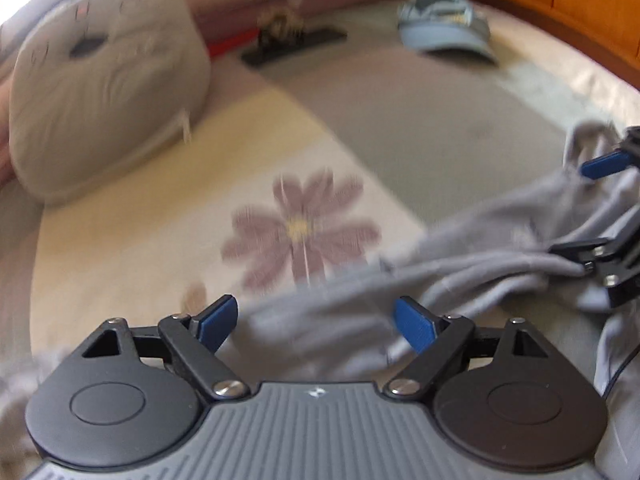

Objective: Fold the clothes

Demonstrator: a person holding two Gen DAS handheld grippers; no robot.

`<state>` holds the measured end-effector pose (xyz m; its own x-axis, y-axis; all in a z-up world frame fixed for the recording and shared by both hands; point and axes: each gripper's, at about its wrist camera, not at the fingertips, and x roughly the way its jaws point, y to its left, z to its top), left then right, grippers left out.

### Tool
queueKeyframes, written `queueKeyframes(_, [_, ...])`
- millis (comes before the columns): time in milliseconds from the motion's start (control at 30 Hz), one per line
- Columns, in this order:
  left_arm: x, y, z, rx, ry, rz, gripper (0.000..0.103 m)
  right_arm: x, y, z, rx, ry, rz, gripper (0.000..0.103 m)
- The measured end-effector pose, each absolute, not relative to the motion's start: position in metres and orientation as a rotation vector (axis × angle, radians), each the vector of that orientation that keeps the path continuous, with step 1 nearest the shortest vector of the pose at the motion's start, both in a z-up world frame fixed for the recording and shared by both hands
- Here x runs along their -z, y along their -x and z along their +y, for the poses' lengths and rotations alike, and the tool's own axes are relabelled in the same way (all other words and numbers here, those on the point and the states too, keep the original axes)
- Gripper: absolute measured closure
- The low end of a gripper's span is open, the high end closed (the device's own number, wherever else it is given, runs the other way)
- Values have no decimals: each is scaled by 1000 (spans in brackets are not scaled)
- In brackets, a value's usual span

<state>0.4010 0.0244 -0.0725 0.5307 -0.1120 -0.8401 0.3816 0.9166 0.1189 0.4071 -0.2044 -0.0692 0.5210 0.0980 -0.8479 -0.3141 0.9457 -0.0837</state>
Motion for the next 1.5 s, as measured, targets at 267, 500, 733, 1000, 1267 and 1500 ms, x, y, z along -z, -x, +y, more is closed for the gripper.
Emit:
queueKeyframes(267, [70, -370, 43, 301, -241, 997, 15, 66, -385, -222, -296, 142, 1038, 0])
queueKeyframes(500, [46, -404, 55, 309, -132, 915, 15, 44, -434, -239, -435, -85, 995, 0])
queueKeyframes(733, [49, -436, 46, 283, -108, 905, 15, 56, -448, -234, -589, -120, 1124, 0])
queueKeyframes(1000, [73, -445, 26, 314, -90, 927, 15, 59, -413, -238, -676, -95, 1145, 0])
queueKeyframes(1267, [83, -420, 27, 306, -64, 941, 15, 67, -386, -246, -665, -102, 1027, 0])
queueKeyframes(1500, [83, -390, 35, 281, -33, 907, 15, 68, -364, -229, -665, 129, 947, 0])
